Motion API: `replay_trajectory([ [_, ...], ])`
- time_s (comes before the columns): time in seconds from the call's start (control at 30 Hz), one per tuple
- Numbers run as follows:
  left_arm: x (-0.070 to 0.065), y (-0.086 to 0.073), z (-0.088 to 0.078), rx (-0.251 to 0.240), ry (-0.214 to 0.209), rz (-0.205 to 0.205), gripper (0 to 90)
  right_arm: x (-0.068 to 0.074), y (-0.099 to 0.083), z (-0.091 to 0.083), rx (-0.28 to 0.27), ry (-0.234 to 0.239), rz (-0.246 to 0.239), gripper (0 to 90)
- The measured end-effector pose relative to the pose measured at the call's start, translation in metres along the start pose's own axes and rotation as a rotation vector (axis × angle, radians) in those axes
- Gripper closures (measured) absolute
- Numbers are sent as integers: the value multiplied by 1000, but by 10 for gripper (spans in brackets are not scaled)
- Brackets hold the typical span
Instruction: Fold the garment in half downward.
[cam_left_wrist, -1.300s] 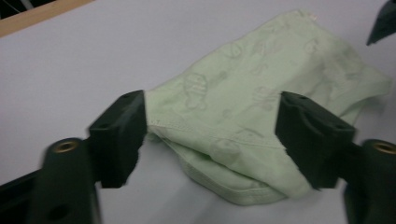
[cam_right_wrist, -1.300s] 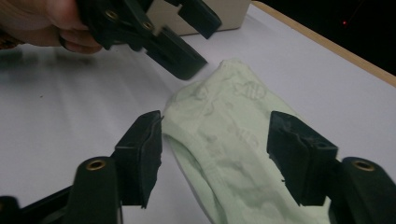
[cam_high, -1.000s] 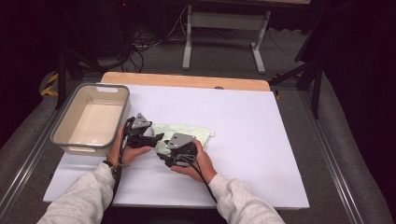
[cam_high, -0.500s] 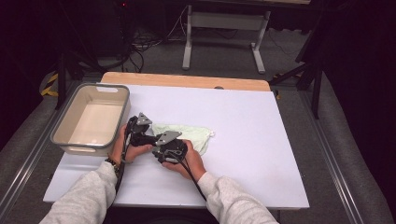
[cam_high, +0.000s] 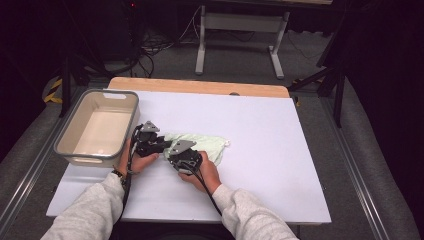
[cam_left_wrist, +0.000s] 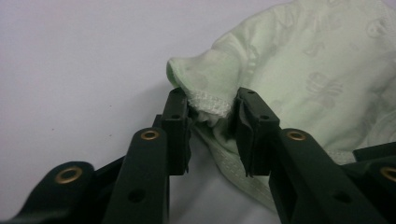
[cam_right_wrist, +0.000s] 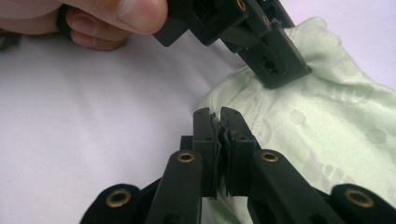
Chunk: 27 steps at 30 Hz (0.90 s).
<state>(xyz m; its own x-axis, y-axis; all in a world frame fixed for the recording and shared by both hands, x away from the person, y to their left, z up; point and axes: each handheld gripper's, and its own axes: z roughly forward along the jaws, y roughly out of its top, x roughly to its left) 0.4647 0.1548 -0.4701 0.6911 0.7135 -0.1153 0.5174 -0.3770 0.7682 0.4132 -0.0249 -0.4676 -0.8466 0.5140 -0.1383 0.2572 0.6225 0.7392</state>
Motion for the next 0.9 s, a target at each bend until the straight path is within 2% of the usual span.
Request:
replay_trajectory([
  [0.1, -1, 0, -3, -25, -7, 9, 742, 0, -1, -1, -4, -4, -6, 866],
  [0.3, -4, 0, -8, -53, -7, 1, 751, 1, -2, -3, -12, 3, -6, 867],
  [0.37, -6, 0, -8, -48, 5, 5, 750, 2, -2, -3, -17, 5, -5, 868],
  [0.6, -13, 0, -13, -84, 43, 15, 748, 3, -2, -5, -37, 4, -8, 868],
  [0.77, -15, 0, -17, -105, 66, 6, 740, 5, 0, -10, -91, 2, -16, 868],
  [0.9, -18, 0, -21, -131, 91, 9, 724, 6, 0, -11, -105, 9, -10, 868],
])
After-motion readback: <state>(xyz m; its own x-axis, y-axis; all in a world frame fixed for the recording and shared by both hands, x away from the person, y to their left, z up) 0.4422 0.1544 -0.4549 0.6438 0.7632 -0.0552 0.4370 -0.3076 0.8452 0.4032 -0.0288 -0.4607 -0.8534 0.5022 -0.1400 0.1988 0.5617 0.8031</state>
